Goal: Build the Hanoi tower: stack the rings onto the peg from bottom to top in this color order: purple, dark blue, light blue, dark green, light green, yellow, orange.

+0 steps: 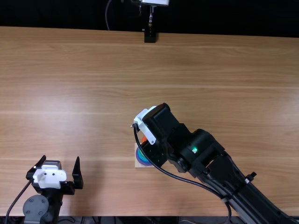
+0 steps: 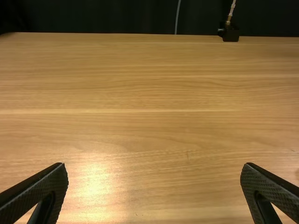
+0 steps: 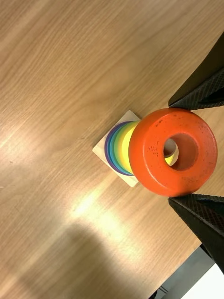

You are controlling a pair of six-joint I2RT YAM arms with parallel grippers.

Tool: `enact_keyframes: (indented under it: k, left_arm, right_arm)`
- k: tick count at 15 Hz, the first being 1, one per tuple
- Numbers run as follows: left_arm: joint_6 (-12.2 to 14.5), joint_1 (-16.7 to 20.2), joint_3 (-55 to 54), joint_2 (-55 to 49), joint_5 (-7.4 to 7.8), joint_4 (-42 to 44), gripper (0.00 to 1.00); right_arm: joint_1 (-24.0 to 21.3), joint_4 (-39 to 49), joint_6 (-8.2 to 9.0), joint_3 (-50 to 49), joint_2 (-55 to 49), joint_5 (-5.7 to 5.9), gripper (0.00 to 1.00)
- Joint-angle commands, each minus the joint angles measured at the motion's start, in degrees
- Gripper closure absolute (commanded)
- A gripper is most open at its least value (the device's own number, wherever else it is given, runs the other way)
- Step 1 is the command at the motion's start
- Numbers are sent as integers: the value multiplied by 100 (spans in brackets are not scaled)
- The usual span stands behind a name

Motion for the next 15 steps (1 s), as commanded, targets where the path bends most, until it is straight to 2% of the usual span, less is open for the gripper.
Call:
enact_keyframes:
  k: [1,9,10,11,12,13,15]
  left_arm:
    - [19,23,-600,-67,25,-472,0]
    - [19,14,-600,-67,25,-472,0]
    - [19,14,-600,-67,25,-472,0]
    - [19,14,-600,-67,25,-472,0]
    - [19,23,-600,-67,25,-472,0]
    - [19,23,-600,-67,25,-472,0]
    - [19,23,-600,-67,25,-472,0]
  right_arm:
    - [46,9,-2,-125,54,-27,100]
    - [46,62,-23,-353,98,-17,100]
    - [46,62,-12,-353,160,25,100]
    - [46,51,19,-353,213,36,54]
    - [46,30,19,-353,213,78,20]
    - [46,40,30,-344,213,162,0]
    - [46,72,19,-283,213,289,0]
